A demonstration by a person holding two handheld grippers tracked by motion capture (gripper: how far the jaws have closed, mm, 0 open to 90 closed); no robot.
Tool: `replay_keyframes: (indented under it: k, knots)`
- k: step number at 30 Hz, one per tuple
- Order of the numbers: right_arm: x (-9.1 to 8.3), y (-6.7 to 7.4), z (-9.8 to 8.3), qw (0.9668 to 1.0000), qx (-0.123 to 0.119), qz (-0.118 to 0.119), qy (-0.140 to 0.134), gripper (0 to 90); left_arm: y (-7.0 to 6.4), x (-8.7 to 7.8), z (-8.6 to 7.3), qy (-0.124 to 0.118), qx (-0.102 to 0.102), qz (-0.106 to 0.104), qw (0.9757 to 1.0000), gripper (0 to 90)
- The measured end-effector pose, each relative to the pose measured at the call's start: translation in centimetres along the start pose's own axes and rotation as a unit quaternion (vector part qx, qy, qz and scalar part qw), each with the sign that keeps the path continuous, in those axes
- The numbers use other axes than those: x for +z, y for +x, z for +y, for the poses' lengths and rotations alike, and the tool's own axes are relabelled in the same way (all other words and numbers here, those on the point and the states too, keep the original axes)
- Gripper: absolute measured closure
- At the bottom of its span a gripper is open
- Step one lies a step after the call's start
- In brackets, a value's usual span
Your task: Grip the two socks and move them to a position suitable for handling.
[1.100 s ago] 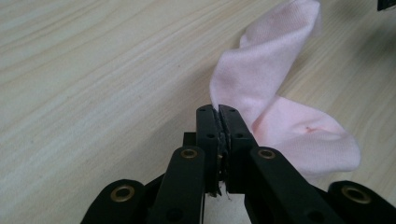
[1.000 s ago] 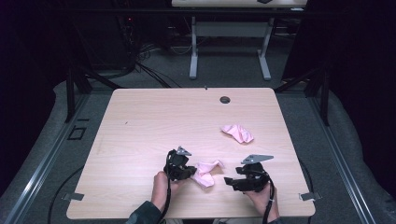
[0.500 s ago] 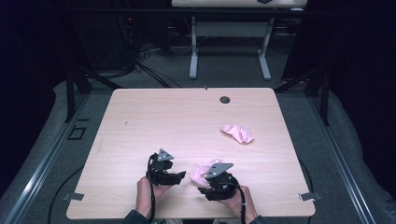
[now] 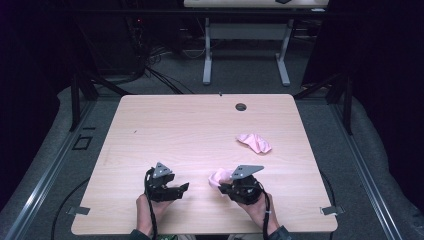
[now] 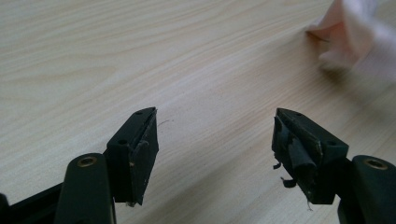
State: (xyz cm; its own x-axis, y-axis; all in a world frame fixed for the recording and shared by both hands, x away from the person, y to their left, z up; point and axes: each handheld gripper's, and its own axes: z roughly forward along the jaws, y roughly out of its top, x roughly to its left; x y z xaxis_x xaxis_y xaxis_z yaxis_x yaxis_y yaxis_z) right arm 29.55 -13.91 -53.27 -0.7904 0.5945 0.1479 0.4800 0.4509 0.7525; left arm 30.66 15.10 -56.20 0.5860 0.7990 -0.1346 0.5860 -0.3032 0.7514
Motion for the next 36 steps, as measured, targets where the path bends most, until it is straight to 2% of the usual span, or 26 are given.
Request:
replay_keyframes:
  k: [1,4,5,7,9,16,19,21,22,24,25,26,27,28,29,30,31,33,34,35,36]
  knots:
    - [0.0,0.0,0.0,1.0000,0.000,0.000,0.000,85.4,0.0,0.0,0.0,0.000,0.000,0.000,1.0000,31.3]
    - [-2.2,-1.0,1.4,0.9982,0.035,0.020,-0.044,85.4,-0.6,0.5,0.0,-0.004,0.011,-0.003,0.9999,29.5]
    - [-2.2,-1.0,1.4,0.9982,0.035,0.020,-0.044,85.4,-0.9,0.8,0.1,-0.003,0.016,-0.005,0.9999,29.5]
    - [-3.0,-1.6,2.0,0.9961,0.052,0.032,-0.063,85.4,-1.6,1.4,0.3,-0.001,0.033,-0.008,0.9994,28.3]
    - [-3.9,-2.0,2.6,0.9921,0.075,0.049,-0.088,85.4,-2.6,2.0,0.5,-0.002,0.050,-0.011,0.9987,26.4]
    - [-4.7,-1.7,3.5,0.9908,0.079,0.044,-0.101,85.3,-5.3,3.5,1.1,-0.014,0.079,-0.043,0.9959,19.2]
    - [-4.7,-1.3,3.8,0.9907,0.079,0.039,-0.104,85.3,-6.2,3.6,1.4,-0.031,0.090,-0.033,0.9949,19.3]
    - [-4.6,-1.1,3.9,0.9901,0.080,0.043,-0.107,85.2,-6.5,3.8,1.9,-0.041,0.084,-0.037,0.9949,22.5]
    - [-4.6,-1.0,4.0,0.9901,0.079,0.044,-0.107,85.2,-6.6,3.8,2.1,-0.050,0.086,-0.028,0.9946,24.6]
    - [-4.5,-0.9,4.0,0.9884,0.085,0.055,-0.113,85.1,-6.9,4.0,2.6,-0.069,0.086,-0.027,0.9936,35.6]
    - [-4.5,-0.9,4.0,0.9884,0.085,0.055,-0.113,85.1,-6.9,4.0,2.6,-0.069,0.086,-0.027,0.9936,40.1]
    - [-4.5,-1.0,4.0,0.9876,0.089,0.060,-0.115,85.1,-6.8,4.1,2.8,-0.075,0.089,-0.034,0.9926,40.1]
    - [-4.4,-1.1,3.7,0.9854,0.100,0.070,-0.119,85.0,-6.8,4.1,2.9,-0.078,0.092,-0.028,0.9923,58.4]
    - [-4.4,-1.2,3.5,0.9846,0.105,0.072,-0.120,85.0,-6.6,4.2,3.0,-0.076,0.098,-0.035,0.9916,70.2]
    - [-4.4,-1.2,3.5,0.9846,0.105,0.072,-0.120,85.0,-6.6,4.2,3.0,-0.076,0.098,-0.035,0.9916,78.0]
    - [-4.3,-1.9,2.8,0.9828,0.120,0.076,-0.119,84.9,-6.4,4.3,3.1,-0.075,0.102,-0.032,0.9915,87.0]
    - [-4.3,-1.9,2.8,0.9828,0.120,0.076,-0.119,84.9,-6.4,4.3,3.2,-0.071,0.104,-0.030,0.9915,87.0]
    - [-4.2,-2.8,1.8,0.9805,0.140,0.073,-0.117,84.6,-6.2,4.3,3.5,-0.055,0.117,-0.023,0.9913,88.9]
    - [-4.2,-3.2,1.3,0.9794,0.152,0.066,-0.115,84.5,-6.3,4.2,3.7,-0.042,0.134,-0.010,0.9900,89.0]
    - [-4.2,-3.2,1.3,0.9794,0.152,0.066,-0.115,84.5,-6.5,4.0,3.8,-0.032,0.143,-0.007,0.9892,89.0]
    - [-4.2,-3.5,0.8,0.9794,0.158,0.060,-0.111,84.3,-6.7,3.9,3.8,-0.012,0.159,0.003,0.9872,89.0]
